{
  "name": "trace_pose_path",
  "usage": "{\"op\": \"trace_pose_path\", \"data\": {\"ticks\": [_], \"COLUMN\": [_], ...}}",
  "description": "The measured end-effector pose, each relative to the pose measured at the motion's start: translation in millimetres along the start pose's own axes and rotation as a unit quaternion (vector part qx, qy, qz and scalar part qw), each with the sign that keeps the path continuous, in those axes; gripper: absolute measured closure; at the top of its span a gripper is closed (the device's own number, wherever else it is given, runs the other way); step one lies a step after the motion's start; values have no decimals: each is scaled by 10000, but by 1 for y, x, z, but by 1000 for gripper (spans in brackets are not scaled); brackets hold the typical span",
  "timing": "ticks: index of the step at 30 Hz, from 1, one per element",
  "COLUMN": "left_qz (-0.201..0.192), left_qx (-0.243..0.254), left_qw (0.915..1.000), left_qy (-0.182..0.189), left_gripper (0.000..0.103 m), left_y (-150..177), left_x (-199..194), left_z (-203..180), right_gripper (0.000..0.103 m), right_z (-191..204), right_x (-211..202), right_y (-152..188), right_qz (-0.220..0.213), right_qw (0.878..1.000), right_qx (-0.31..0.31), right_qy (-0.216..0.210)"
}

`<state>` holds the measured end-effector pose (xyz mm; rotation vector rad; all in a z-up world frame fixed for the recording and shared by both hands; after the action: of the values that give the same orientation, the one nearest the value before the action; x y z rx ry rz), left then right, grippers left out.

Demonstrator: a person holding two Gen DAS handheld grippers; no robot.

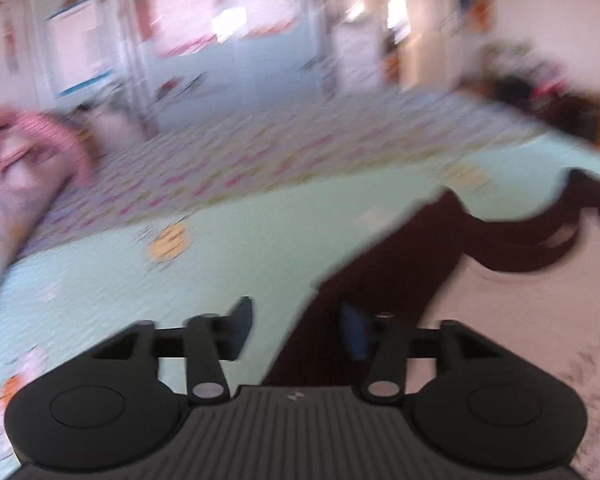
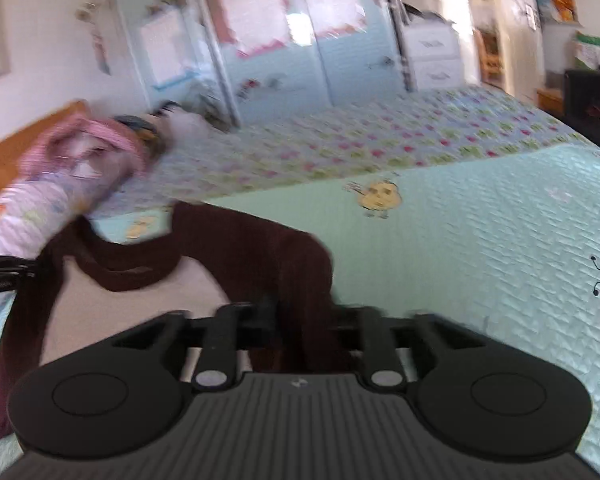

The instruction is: Fold clothes

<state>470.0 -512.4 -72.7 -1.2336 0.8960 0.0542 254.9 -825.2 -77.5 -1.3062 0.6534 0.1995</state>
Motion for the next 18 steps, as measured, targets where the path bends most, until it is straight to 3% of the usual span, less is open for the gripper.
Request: {"op": "trace_pose_path", "data": {"ticks": [1,3,8,12,14,18], "left_qz": [81,230,502,832,923,902], "left_qx": [-79,-212,-327,-716,-953,-1171], "left_qw": [9999,9995,9941,9837,9816,9815], "left_qy": [-20,48,909,1423,1376,1214], "left_gripper": [52,52,51,46,45,45], "left_y": [11,37,139,218,255,293], "left_x": [0,-6,-92,-167,-198,-242], "left_z": [3,8,4,8,15,18], "right_gripper": [46,45,36,33,32,31], "right_z": [-3,-2,24,38,45,60], "right_x": [6,-3,-76,-153,-188,-252], "right_y": [3,17,105,178,210,269], "right_qz": [31,-105,30,296,370,469], "right_qw": [9994,9981,9998,9965,9927,9824], "right_qx": [43,125,173,772,1134,1797], "right_qy": [333,587,122,-115,-162,-211]}}
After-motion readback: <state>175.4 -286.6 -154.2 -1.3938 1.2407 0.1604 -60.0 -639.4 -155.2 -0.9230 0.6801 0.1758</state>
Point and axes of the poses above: each gripper's, at about its wrist camera, not at the fingertips, and x roughly the way its jaws point, z to its left, y to its underside, the point moved 8 cm from there along x, roughly the way its jaws point, and after that the axes turned 8 degrees about -x, right-handed, at the moved point
